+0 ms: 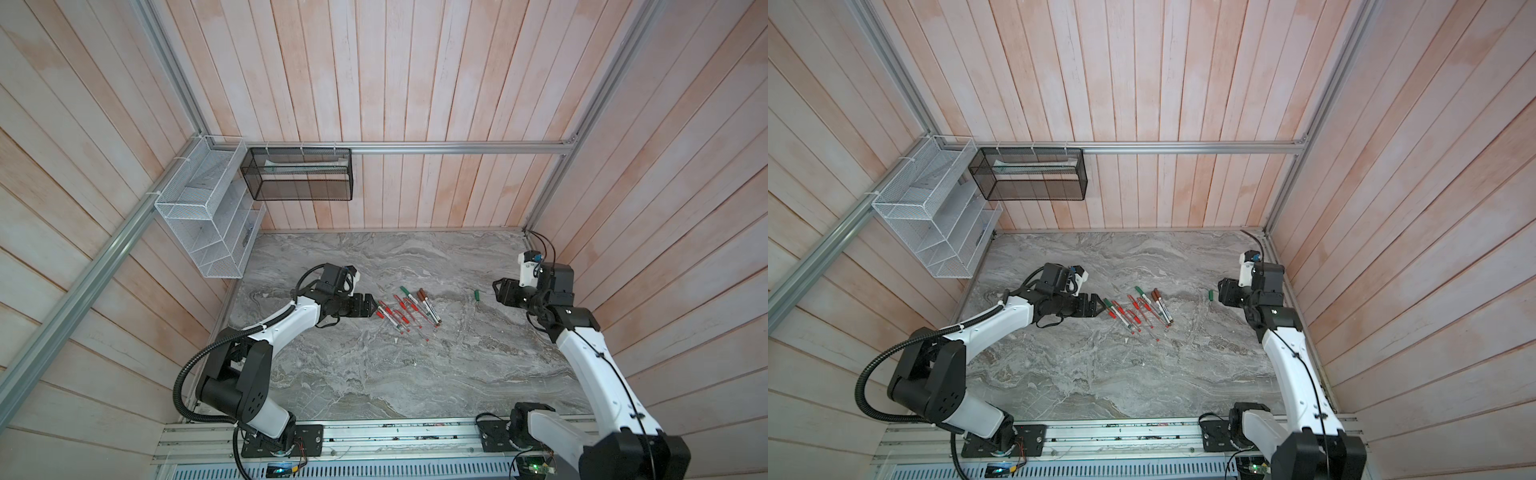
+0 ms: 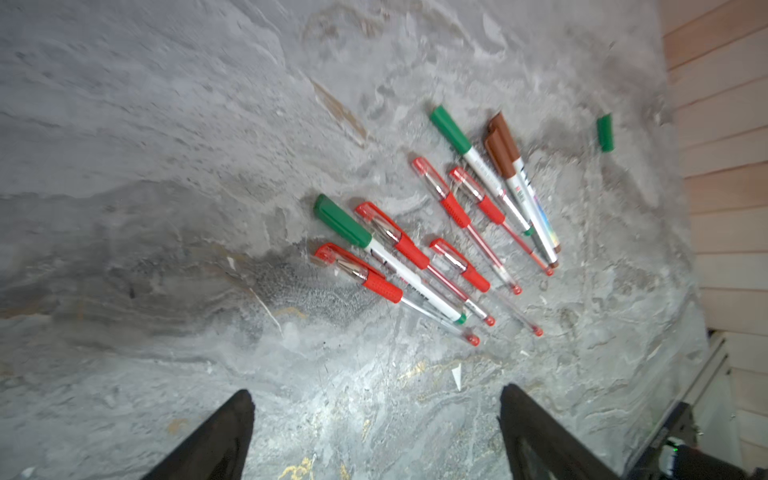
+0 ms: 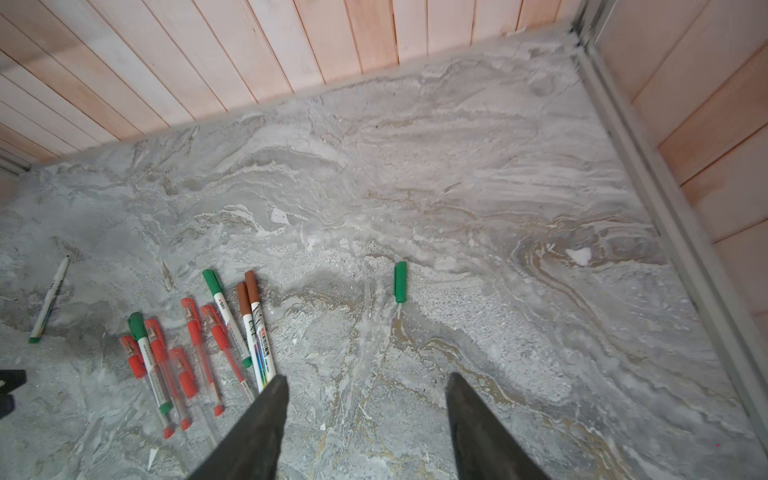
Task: Open the pen caps
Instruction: 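Move the left gripper back over the pen pile while the right arm withdraws, then grasp a red-capped gel pen with the left gripper and lift it upright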
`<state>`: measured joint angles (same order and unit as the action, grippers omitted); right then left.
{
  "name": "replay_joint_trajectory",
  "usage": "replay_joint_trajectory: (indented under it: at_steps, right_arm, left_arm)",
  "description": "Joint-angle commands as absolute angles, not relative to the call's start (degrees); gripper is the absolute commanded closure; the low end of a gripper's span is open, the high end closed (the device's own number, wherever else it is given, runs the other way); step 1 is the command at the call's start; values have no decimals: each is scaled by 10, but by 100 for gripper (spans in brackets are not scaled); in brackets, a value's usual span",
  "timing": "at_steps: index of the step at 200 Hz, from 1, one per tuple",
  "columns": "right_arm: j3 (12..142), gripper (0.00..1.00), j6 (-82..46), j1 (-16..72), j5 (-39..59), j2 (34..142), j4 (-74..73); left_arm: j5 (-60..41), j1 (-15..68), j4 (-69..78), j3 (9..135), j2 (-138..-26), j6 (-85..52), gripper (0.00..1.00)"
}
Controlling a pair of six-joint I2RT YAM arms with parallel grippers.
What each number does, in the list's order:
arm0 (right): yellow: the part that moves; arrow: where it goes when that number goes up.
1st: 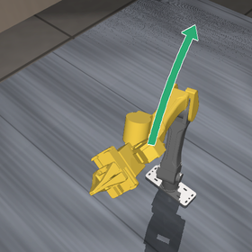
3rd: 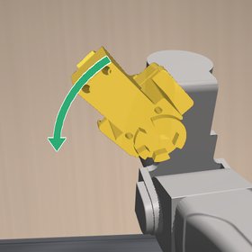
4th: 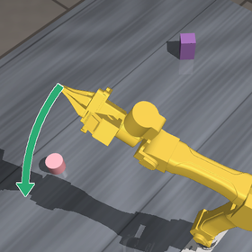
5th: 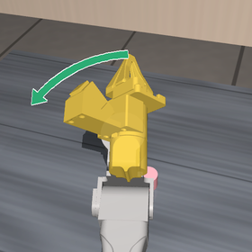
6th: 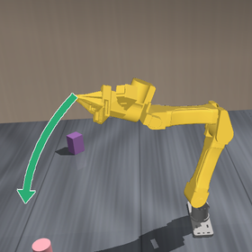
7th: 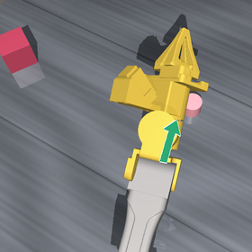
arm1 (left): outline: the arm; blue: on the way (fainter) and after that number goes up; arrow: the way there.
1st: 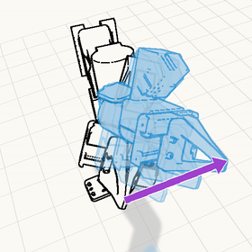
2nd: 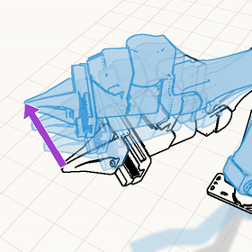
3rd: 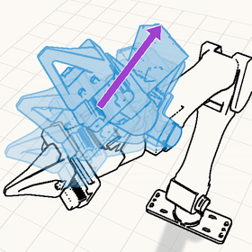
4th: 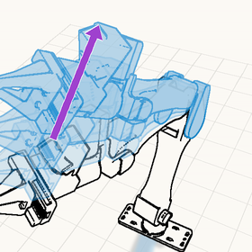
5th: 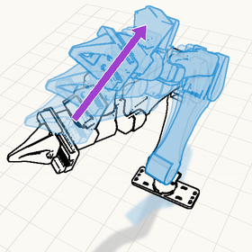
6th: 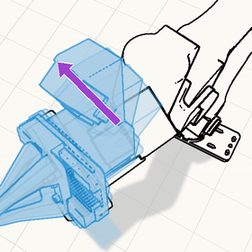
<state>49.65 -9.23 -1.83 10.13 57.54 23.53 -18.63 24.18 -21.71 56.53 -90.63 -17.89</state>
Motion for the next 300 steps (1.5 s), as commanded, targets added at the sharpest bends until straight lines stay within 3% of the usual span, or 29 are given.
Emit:
replay_joint_trajectory:
  at_steps: [1, 33, 63, 137, 199, 229, 265, 300]
  right_arm:
    - [464, 32, -71, -22, 50, 517, 221]
    - [379, 13, -51, -21, 13, 407, 164]
    - [319, 3, -55, -18, -21, 334, 117]
    - [315, 3, -54, 1, -34, 341, 114]
    - [312, 3, -54, 12, -38, 339, 109]
    - [312, 3, -53, 14, -39, 337, 111]
    - [311, 3, -54, 17, -33, 338, 106]
    - [310, 3, -54, 18, -36, 339, 107]
  left_arm:
    - [-106, 275, -217, 580, -931, -149, 7]
    - [-39, 299, -195, 598, -978, -136, 7]
    - [-22, 307, -189, 620, -1008, -131, 7]
    - [5, 326, -192, 658, -1072, -111, 7]
    - [9, 329, -193, 638, -1082, -92, 17]
    - [3, 314, -194, 617, -1064, -80, 25]
    - [-13, 279, -197, 595, -1040, -71, 45]
    - [-18, 275, -195, 594, -1029, -61, 49]
